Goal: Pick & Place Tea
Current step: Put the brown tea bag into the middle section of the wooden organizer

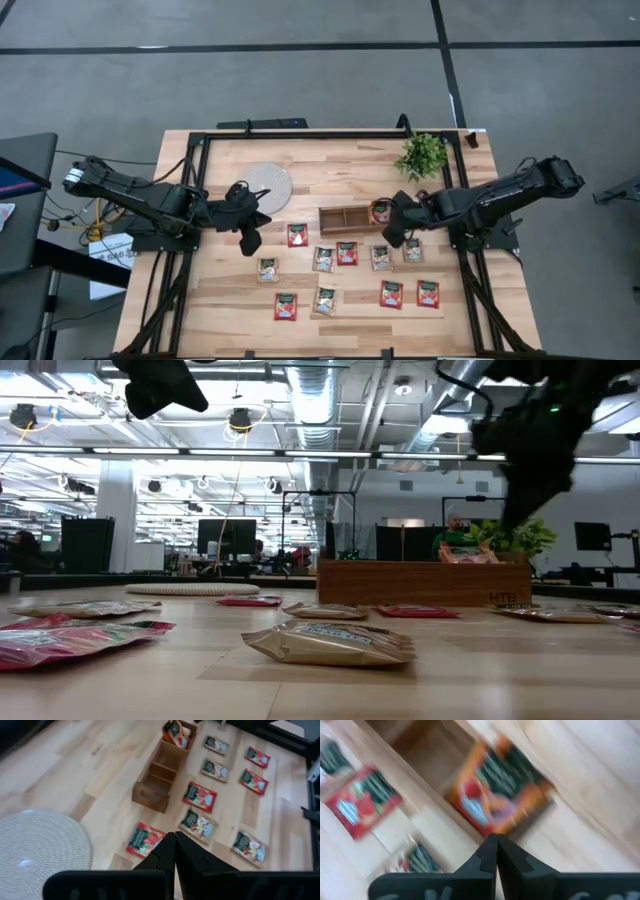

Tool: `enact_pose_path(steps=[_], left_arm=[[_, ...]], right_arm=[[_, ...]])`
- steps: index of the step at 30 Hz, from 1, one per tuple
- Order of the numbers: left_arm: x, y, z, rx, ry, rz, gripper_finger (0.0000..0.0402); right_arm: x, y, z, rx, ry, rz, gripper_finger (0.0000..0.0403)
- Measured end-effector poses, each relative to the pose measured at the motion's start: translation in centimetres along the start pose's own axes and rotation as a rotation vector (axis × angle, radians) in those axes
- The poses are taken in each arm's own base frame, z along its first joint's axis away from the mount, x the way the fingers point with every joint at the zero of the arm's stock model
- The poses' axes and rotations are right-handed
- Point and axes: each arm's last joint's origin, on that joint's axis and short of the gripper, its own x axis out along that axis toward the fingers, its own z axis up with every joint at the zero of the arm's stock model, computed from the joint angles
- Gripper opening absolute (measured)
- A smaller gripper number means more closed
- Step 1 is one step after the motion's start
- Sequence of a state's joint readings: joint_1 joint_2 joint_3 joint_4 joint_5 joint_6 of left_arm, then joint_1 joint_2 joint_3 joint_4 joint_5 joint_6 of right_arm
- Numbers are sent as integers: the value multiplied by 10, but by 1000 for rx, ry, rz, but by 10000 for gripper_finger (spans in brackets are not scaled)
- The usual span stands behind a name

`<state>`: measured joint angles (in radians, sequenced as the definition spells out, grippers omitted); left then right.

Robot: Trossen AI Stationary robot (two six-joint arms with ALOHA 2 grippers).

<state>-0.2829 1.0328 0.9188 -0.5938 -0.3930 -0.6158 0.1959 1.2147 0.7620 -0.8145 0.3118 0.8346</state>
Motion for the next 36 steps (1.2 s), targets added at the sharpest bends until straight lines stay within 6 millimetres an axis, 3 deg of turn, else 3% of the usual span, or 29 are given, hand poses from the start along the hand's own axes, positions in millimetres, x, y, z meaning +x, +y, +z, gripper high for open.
enact_pose_path(steps=[10, 18, 24, 31, 36], left_arm=[[1, -2, -2, -48, 53, -64, 0], [14, -6, -6, -45, 95, -31, 0], [31, -10, -12, -51, 141, 8, 0], [36, -12, -14, -72, 166, 13, 0], [36, -11, -14, -77, 168, 11, 0]], right_arm=[[-36, 12, -48, -67, 139, 156, 0], [-49, 10, -79, -171, 229, 109, 7], [-39, 9, -75, -241, 251, 41, 64], [-10, 0, -72, -299, 268, 8, 143], [6, -8, -69, -287, 280, 6, 163]])
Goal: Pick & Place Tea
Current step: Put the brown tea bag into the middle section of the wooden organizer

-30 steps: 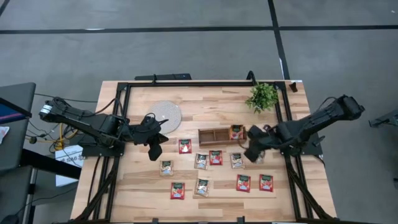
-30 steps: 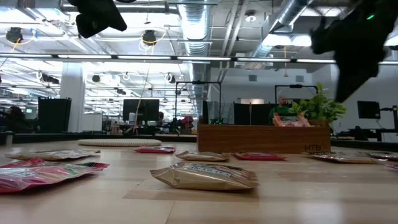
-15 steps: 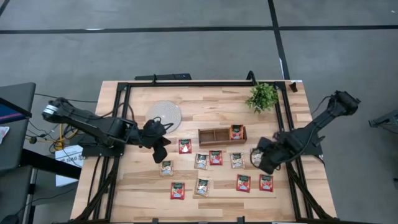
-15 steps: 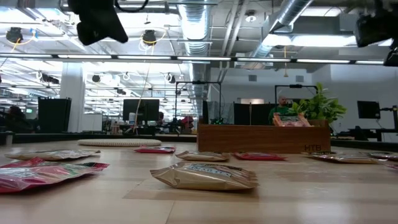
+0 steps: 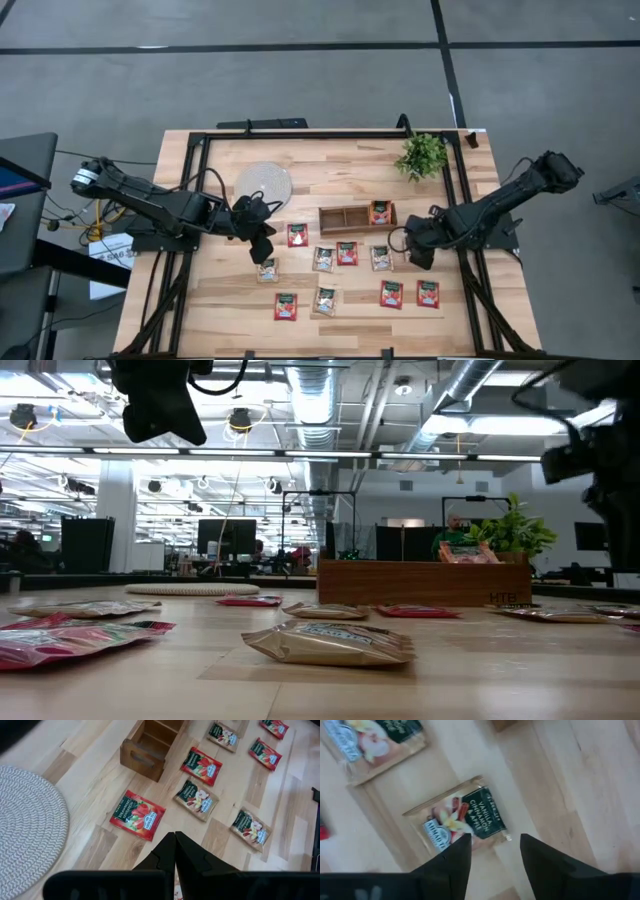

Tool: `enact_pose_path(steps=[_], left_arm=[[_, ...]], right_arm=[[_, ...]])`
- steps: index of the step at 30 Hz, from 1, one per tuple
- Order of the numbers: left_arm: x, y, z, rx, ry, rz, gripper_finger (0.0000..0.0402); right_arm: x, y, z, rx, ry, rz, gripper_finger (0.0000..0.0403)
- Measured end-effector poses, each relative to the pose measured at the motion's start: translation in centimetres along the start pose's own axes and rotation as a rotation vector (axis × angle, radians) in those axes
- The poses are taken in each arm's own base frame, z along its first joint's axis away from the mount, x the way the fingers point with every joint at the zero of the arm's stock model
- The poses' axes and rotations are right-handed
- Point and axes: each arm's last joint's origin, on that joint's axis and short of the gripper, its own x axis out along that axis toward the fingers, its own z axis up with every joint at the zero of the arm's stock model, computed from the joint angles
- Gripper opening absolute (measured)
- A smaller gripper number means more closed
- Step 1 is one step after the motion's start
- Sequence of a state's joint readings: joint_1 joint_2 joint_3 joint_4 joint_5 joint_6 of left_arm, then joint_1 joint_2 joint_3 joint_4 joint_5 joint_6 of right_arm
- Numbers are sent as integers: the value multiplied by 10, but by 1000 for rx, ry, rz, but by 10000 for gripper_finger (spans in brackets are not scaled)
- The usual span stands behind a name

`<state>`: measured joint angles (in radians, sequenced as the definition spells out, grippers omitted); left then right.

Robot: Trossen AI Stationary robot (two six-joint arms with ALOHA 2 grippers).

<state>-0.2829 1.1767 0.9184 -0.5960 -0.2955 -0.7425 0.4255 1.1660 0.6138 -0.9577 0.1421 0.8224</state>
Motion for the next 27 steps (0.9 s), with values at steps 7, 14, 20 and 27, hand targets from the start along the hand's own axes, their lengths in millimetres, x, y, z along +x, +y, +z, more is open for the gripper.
enact_pose_path(steps=[7, 14, 20, 27], left_arm=[[0, 0, 0, 1, 3, 3, 0], [0, 0, -1, 10, 5, 5, 0], [0, 0, -1, 10, 5, 5, 0], [0, 0, -1, 9, 5, 5, 0]], right_arm=[[21, -8, -3, 16, 34, 44, 151], [36, -15, -8, 42, 53, 48, 146], [40, -17, -8, 66, 55, 75, 137], [41, -17, -9, 67, 66, 75, 67]])
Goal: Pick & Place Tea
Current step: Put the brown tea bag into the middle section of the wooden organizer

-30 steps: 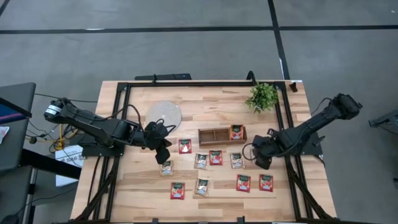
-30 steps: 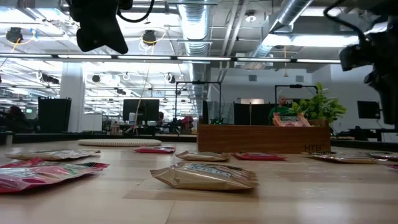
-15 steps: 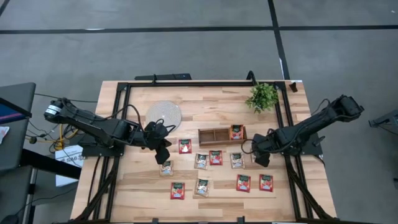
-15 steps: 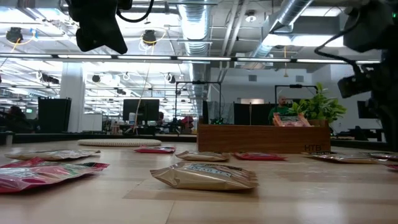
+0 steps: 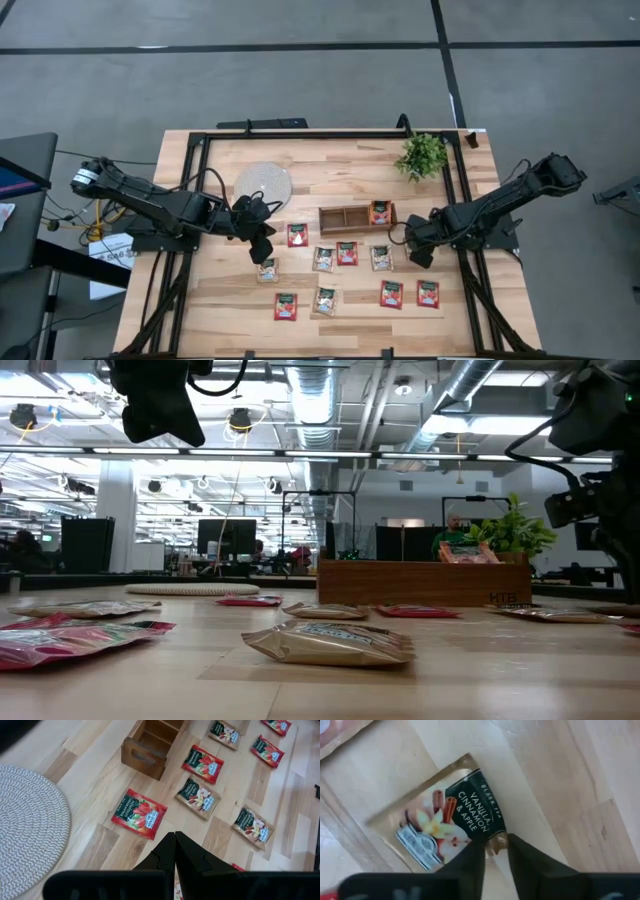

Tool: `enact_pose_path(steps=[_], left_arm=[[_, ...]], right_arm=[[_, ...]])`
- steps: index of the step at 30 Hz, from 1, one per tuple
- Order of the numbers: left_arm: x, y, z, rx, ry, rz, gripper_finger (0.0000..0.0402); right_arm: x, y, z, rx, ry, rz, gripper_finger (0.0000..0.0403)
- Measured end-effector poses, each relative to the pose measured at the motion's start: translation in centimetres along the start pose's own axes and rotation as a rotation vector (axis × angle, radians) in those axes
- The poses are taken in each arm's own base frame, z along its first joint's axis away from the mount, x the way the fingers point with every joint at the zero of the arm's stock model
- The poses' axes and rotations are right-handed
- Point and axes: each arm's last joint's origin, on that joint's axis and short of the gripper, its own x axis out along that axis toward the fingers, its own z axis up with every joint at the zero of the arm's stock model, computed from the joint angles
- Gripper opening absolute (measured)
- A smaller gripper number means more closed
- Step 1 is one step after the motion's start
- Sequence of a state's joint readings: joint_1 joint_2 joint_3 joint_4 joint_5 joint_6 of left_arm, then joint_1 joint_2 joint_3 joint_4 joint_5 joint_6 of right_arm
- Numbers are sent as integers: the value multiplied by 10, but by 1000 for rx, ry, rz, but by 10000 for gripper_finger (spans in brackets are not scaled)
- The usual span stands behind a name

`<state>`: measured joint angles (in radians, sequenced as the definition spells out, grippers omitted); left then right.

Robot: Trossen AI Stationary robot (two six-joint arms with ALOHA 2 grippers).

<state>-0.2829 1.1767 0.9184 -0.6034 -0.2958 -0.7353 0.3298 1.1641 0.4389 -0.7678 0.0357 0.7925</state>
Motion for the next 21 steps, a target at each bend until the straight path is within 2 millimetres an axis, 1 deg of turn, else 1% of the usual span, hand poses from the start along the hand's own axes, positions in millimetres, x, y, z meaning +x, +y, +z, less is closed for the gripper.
enact_pose_path(steps=[4, 5, 9, 12, 17, 21], left_arm=[[0, 0, 0, 0, 0, 0, 0], [0, 0, 0, -1, 0, 0, 0], [0, 0, 0, -2, 0, 0, 0], [0, 0, 0, -3, -1, -1, 0], [0, -2, 2, -9, -19, -17, 0], [0, -3, 4, -13, -37, -34, 0]], right_arm=[[0, -1, -1, 0, 7, -5, 15], [0, 0, -1, 0, 7, -2, 8], [-1, 0, 0, 22, 12, -2, 9], [-4, 0, -1, 23, 41, -9, 2], [-17, 6, 1, 14, 46, -20, 1], [-34, 16, 5, -8, 32, -12, 1]])
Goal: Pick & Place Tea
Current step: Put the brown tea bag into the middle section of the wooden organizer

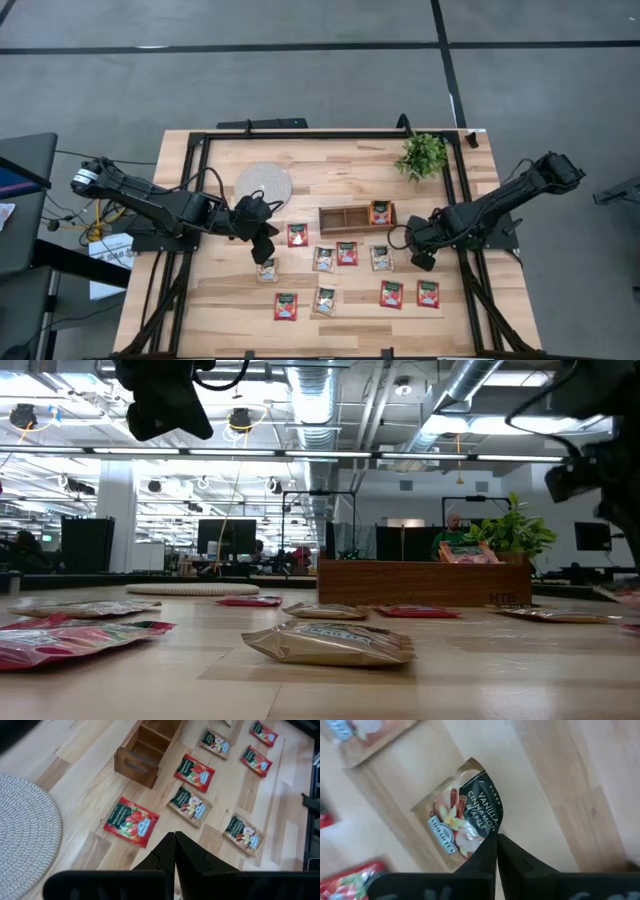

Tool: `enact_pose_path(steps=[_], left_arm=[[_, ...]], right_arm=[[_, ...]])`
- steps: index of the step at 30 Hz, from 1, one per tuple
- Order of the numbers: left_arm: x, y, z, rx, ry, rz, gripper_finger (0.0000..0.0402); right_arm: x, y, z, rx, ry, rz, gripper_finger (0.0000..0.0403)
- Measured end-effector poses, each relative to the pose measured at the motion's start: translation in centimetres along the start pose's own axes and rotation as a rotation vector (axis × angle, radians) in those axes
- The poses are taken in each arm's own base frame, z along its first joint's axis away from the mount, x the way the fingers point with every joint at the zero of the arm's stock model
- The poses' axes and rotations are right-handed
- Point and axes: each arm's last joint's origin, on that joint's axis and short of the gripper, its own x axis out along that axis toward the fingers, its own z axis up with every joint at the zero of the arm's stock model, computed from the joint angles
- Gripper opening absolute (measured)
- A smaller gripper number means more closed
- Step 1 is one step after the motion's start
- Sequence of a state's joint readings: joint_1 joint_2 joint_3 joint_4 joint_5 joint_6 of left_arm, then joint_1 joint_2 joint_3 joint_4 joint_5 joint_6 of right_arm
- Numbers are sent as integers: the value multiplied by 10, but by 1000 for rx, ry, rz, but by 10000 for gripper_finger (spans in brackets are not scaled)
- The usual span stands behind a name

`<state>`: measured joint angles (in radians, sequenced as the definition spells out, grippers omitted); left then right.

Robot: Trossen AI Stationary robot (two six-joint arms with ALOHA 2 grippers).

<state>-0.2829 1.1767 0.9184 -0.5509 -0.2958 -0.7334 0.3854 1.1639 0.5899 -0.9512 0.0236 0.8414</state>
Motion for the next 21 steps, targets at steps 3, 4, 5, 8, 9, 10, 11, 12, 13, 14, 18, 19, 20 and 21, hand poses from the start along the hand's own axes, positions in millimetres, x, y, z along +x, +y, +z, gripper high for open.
enact_pose_path(steps=[3, 4, 5, 8, 9, 10, 11, 12, 13, 14, 18, 19, 20, 21], left_arm=[[0, -1, 2, -6, -16, -14, 0], [0, -2, 2, -9, -24, -21, 0], [0, -3, 3, -13, -33, -29, 0], [0, -5, 8, -30, -69, -55, 0], [0, -5, 10, -38, -88, -66, 0], [0, -6, 13, -47, -109, -77, 0], [0, -6, 16, -57, -134, -88, 0], [0, -6, 20, -64, -160, -99, 0], [0, -6, 24, -68, -189, -113, 0], [0, -6, 29, -72, -222, -128, 0], [1, -6, 46, -82, -347, -189, 0], [2, -6, 50, -82, -373, -209, 0], [3, -7, 54, -78, -393, -229, 0], [5, -7, 57, -78, -412, -244, 2]], right_arm=[[-18, 9, 2, -11, -35, -1, 0], [-24, 12, 3, -15, -53, -4, 0], [-31, 15, 3, -16, -70, -14, 0], [-53, 23, 5, -22, -153, -27, 0], [-60, 26, 6, -23, -189, -29, 0], [-67, 28, 7, -27, -222, -32, 0], [-73, 30, 9, -27, -259, -32, 0], [-80, 33, 11, -23, -301, -32, 0], [-86, 34, 13, -18, -340, -34, 0], [-91, 35, 15, -15, -378, -38, 0], [-110, 37, 28, 5, -515, -33, 0], [-113, 37, 32, 8, -544, -28, 0], [-116, 37, 36, 9, -570, -25, 0], [-119, 36, 41, 7, -596, -19, 0]])
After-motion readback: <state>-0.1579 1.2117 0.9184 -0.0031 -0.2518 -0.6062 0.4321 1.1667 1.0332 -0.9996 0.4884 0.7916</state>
